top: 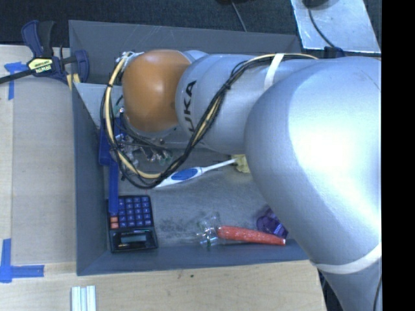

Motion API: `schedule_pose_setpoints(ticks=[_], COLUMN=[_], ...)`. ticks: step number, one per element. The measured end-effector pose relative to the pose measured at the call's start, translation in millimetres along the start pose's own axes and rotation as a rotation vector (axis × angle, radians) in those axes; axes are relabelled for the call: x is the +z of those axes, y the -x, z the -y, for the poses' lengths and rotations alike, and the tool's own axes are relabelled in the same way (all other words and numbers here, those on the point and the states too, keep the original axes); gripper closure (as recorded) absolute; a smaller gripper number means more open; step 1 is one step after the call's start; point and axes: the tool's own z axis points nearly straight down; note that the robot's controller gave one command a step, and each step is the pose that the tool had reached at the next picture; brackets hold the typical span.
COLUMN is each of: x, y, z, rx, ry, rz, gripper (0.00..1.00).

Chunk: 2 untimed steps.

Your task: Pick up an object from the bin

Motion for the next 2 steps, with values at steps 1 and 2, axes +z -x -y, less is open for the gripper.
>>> schedule_pose_setpoints(ticks=[1,2], x=[0,-86], y=[-2.4,-6.7], z=[0,-8], rx=[-0.018,-0.09], ry=[-0.001,-0.001], rz=[0.002,0.01], gripper=[1.0,1.0])
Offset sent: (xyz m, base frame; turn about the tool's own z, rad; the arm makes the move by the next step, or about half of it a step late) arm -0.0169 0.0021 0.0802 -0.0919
